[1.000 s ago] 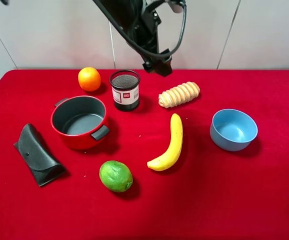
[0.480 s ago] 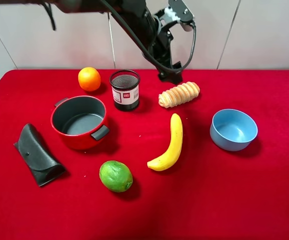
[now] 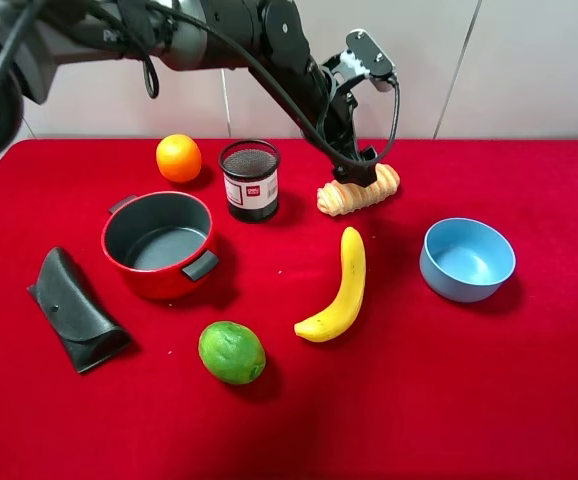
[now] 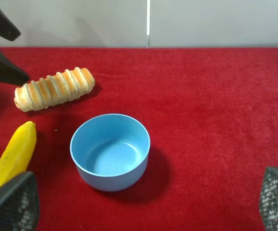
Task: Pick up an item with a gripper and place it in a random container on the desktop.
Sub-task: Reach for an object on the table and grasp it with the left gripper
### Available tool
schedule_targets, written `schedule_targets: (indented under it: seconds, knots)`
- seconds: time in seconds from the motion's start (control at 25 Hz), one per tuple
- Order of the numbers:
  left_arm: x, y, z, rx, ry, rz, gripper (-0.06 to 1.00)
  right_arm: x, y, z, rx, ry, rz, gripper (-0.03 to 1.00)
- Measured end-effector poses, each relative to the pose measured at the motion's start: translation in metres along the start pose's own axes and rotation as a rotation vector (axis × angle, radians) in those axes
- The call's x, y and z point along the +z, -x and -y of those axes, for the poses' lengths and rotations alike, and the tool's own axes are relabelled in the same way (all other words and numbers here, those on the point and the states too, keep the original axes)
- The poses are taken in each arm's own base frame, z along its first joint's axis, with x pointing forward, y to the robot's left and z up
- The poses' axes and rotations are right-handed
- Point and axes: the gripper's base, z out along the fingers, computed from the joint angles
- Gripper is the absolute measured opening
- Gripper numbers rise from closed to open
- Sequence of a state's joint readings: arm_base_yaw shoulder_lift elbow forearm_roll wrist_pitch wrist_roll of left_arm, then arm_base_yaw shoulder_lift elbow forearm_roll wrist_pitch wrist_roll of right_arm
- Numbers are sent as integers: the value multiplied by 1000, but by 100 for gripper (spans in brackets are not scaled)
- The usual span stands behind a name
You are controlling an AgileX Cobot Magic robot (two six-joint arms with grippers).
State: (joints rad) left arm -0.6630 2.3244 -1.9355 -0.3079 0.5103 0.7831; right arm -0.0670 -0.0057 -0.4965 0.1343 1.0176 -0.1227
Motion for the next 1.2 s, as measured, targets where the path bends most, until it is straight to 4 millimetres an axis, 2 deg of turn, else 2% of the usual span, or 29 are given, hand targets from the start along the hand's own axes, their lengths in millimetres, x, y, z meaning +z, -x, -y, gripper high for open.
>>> schedule_targets:
  seconds: [0.72,1.2]
  knots:
    - [45,-27,8,-61,-13,-18,99,0,0,0,1,2,0,69]
    - [47,-28,7,-61,2,-6,97,0,0,0,2,2,0,69]
